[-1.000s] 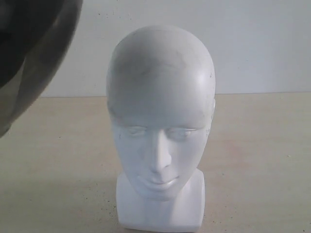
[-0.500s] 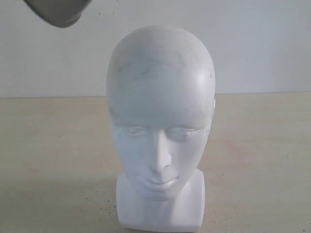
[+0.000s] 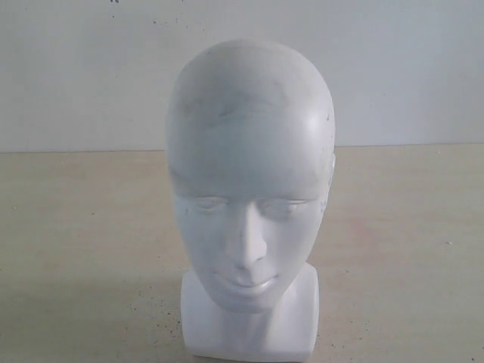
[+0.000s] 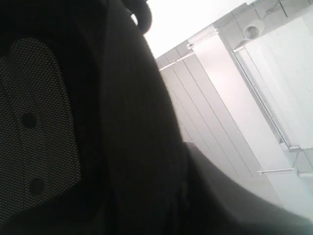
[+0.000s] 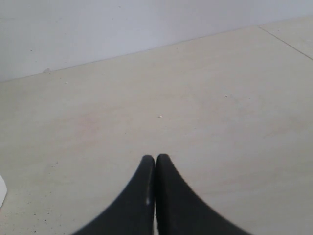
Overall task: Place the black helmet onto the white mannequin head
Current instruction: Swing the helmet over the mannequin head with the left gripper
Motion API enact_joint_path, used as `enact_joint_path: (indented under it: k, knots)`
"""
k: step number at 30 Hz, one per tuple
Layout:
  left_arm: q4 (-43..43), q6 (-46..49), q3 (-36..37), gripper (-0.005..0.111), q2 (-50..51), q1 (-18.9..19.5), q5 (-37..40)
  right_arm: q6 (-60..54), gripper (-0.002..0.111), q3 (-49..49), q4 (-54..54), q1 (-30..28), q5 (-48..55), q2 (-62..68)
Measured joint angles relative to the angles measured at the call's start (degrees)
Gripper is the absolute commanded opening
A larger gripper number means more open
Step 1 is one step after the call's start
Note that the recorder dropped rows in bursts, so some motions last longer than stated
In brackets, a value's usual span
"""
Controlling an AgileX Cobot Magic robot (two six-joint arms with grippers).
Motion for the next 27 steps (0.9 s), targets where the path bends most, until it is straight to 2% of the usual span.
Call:
enact_joint_path:
  k: [11,27]
  knots:
    - [0.04,-0.27,0.0,0.004,9.41,-1.28,0.98,0.0,0.0,0.0,0.0,0.0,0.0,0.0]
    - [-3.59,-0.27,0.0,0.004,14.86,-1.28,2.49,0.0,0.0,0.0,0.0,0.0,0.0,0.0]
